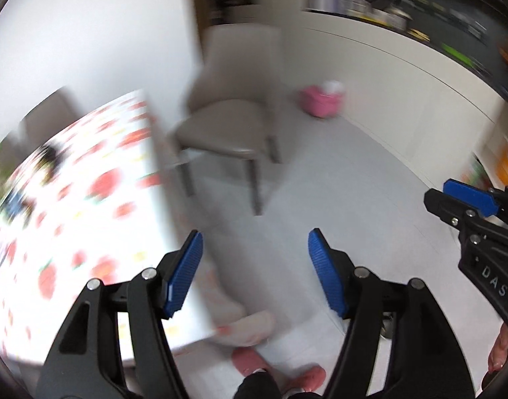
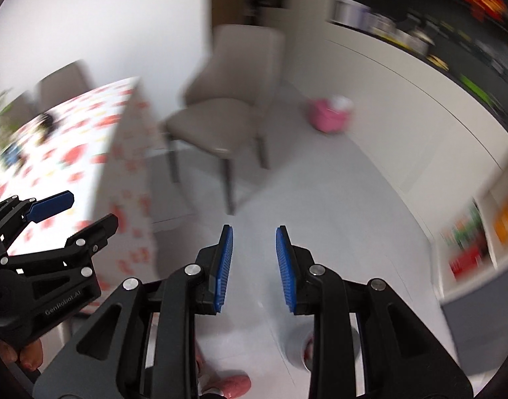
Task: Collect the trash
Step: 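Swing both open tools back toward the table, then grasp the crumpled white paper with the left tool while the right tool grasps the gold-foil chocolate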
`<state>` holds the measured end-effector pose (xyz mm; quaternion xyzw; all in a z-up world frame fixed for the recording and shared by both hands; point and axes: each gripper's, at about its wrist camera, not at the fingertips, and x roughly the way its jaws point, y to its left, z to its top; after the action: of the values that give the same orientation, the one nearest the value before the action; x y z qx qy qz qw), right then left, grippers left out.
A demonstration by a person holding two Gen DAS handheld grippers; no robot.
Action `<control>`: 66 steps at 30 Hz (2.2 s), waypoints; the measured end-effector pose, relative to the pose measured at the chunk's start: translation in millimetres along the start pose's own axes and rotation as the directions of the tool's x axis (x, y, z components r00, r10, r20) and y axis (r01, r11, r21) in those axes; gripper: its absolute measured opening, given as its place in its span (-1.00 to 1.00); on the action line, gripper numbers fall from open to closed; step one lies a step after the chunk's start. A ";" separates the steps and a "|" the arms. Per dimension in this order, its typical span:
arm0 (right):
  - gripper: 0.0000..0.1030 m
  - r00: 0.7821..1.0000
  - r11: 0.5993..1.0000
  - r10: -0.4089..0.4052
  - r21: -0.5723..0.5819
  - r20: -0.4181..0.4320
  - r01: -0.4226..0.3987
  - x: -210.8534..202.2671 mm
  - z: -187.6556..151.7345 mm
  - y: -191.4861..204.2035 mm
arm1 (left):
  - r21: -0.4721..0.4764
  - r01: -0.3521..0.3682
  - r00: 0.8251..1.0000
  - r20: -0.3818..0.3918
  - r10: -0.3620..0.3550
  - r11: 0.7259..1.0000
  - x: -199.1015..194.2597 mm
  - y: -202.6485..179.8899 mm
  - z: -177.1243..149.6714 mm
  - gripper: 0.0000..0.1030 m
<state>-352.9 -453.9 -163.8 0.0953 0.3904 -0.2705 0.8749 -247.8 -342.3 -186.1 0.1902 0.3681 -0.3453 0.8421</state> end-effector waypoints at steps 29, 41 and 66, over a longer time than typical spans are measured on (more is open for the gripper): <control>-0.23 0.848 0.693 0.520 -0.528 -0.106 -0.491 52.9 145.4 484.9 | -0.553 -0.514 0.837 -0.159 0.523 0.656 -59.5 474.7 -53.8 0.35; -0.23 0.847 0.637 0.496 -0.583 -0.190 -0.504 144.7 177.1 568.4 | -0.618 -0.543 0.806 -0.191 0.561 0.569 -10.5 554.5 -33.8 0.42; -0.28 0.877 0.681 0.366 -0.553 -0.312 -0.481 237.5 151.3 617.9 | -0.600 -0.534 0.842 -0.318 0.435 0.595 81.8 622.4 -70.6 0.29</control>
<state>211.4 -89.5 -263.3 -0.0834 0.4995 0.0916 0.8574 207.0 91.2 -252.7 -0.0082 0.4578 0.0669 0.8865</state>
